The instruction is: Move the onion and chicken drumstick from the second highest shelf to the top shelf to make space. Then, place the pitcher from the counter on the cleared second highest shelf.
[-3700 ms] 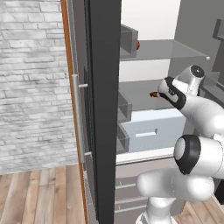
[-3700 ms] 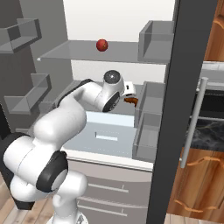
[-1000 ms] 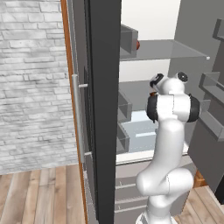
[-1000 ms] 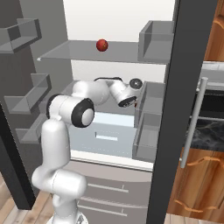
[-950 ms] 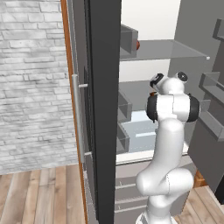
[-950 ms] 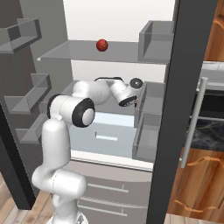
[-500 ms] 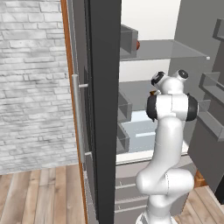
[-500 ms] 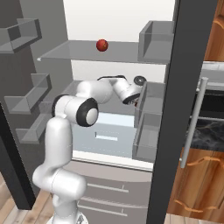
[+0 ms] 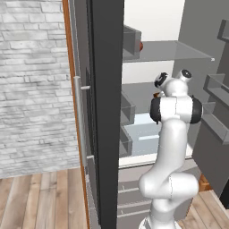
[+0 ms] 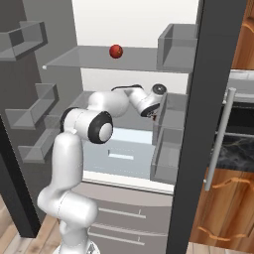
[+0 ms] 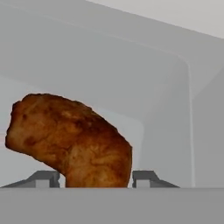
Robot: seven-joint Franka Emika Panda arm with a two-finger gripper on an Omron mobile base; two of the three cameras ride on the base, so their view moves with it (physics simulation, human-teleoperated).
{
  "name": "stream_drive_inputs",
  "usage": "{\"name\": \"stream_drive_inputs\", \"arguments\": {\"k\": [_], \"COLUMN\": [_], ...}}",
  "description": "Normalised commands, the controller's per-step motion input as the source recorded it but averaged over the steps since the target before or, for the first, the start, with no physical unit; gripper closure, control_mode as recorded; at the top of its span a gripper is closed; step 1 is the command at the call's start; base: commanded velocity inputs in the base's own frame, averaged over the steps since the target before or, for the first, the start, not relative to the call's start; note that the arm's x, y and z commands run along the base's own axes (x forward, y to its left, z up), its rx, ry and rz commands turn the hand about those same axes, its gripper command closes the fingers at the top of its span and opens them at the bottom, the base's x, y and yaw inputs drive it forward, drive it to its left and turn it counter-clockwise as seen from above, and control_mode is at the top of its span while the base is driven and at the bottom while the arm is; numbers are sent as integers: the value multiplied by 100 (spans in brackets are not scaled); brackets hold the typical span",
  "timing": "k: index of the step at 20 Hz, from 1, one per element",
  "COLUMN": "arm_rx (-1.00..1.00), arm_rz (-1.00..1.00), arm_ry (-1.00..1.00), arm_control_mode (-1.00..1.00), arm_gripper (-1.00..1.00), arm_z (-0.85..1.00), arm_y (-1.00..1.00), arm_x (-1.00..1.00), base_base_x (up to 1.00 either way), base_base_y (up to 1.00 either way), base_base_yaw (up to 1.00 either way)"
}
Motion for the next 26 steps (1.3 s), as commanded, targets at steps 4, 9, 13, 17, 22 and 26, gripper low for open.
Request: {"name": "stream_drive_inputs", "arguments": {"k": [4, 9, 13, 17, 22, 26], "arm_rx": [-5, -3, 0, 0, 0, 0], "arm_rz": [1, 6, 17, 18, 15, 7], "arm_ry": [0, 8, 5, 1, -5, -16], "arm_control_mode": [-100, -100, -100, -100, -100, -100], "arm_gripper": [100, 100, 100, 100, 100, 100], "arm_z": [-78, -57, -16, 9, 31, 66], "arm_y": [28, 26, 41, 29, 23, 35], "arm_x": [-8, -48, -85, -97, -97, -100], "base_base_x": [0, 0, 0, 0, 0, 0], "base_base_y": [0, 0, 0, 0, 0, 0], "base_base_yaw": [0, 0, 0, 0, 0, 0]}}
